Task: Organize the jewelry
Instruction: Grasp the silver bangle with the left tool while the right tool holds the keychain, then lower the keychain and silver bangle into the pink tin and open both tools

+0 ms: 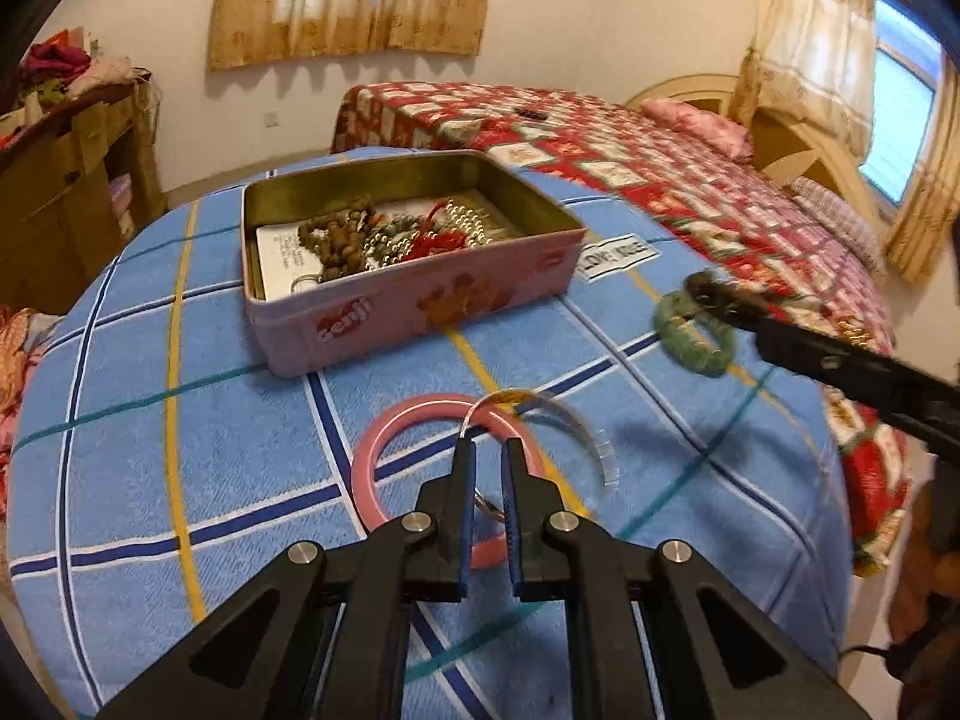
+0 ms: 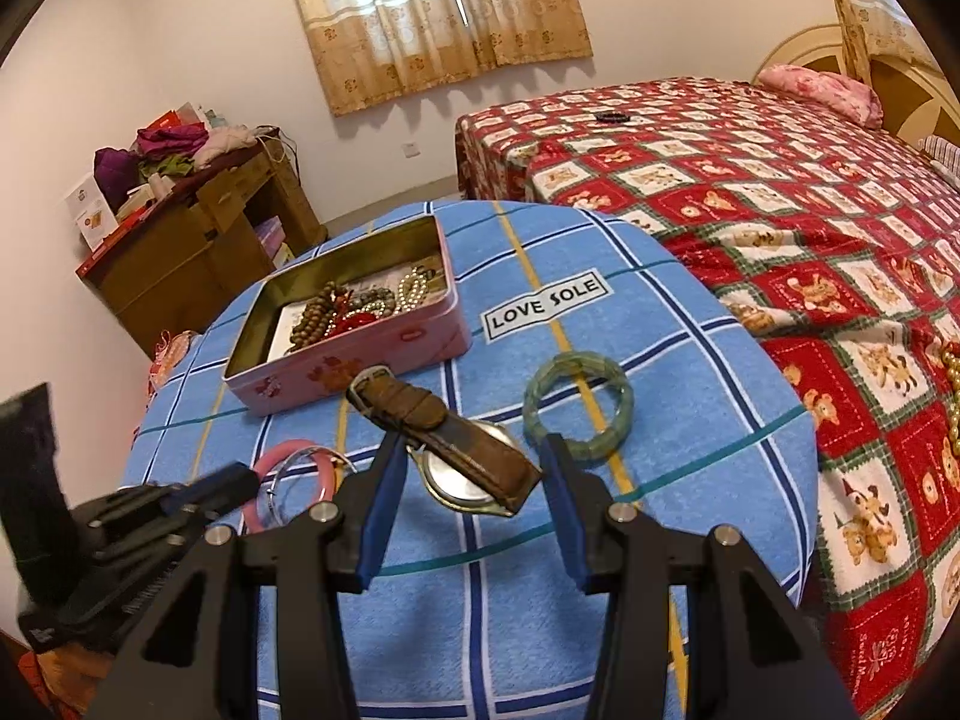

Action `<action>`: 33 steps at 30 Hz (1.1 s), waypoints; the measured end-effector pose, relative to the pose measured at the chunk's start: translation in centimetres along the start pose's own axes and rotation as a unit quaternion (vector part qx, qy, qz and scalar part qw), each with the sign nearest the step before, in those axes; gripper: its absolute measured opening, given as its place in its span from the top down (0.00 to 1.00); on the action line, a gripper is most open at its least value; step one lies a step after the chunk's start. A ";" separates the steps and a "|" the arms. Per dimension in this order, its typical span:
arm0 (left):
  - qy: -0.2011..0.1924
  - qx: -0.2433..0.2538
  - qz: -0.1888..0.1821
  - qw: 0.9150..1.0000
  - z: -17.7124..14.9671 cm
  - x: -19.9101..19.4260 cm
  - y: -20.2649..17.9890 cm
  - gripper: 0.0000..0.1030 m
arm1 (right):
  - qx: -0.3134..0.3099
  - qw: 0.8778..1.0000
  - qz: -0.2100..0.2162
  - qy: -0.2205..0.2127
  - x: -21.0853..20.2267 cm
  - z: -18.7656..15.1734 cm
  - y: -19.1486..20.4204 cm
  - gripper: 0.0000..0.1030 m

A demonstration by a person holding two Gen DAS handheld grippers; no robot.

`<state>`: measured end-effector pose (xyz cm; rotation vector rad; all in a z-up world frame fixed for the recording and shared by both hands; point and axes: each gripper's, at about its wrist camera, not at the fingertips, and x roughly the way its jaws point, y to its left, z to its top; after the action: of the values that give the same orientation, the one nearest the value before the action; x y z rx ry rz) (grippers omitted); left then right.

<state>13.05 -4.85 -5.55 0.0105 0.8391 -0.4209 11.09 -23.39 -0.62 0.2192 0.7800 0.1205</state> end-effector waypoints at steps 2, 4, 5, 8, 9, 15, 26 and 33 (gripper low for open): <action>0.014 -0.002 0.006 1.000 0.2 0.6 -0.1 0.92 | 0.001 1.000 0.001 0.001 0.0 -0.1 -0.1 0.53; 0.027 0.000 0.013 1.000 0.3 1.2 -0.3 0.92 | 0.003 1.000 0.002 0.002 0.0 -0.1 -0.1 0.53; 0.030 0.000 0.015 0.999 0.3 1.3 -0.3 0.92 | 0.004 1.000 0.002 0.002 0.0 -0.1 -0.2 0.53; 0.032 -0.014 0.028 0.999 0.3 1.3 0.3 0.92 | 0.005 1.000 0.003 0.003 0.0 -0.3 -0.1 0.53; 0.032 -0.021 0.026 0.999 0.2 1.3 0.7 0.91 | 0.004 1.000 0.003 0.003 0.0 -0.3 -0.1 0.53; 0.037 -0.035 -0.010 0.999 0.0 1.5 1.0 0.76 | 0.005 1.000 0.003 0.003 -0.1 -0.4 -0.1 0.53; -0.004 -0.042 -0.042 0.998 0.5 -0.4 0.8 0.94 | 0.009 1.000 0.003 -0.002 -0.5 -0.3 -0.1 0.53; -0.067 -0.062 -0.068 0.993 3.1 -4.2 2.2 0.94 | 0.009 1.000 0.014 -0.016 -0.4 1.1 0.6 0.53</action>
<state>13.64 -1.87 -0.75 -0.1892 0.7337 -0.4924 11.57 -23.06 0.50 0.2485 0.7458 0.1352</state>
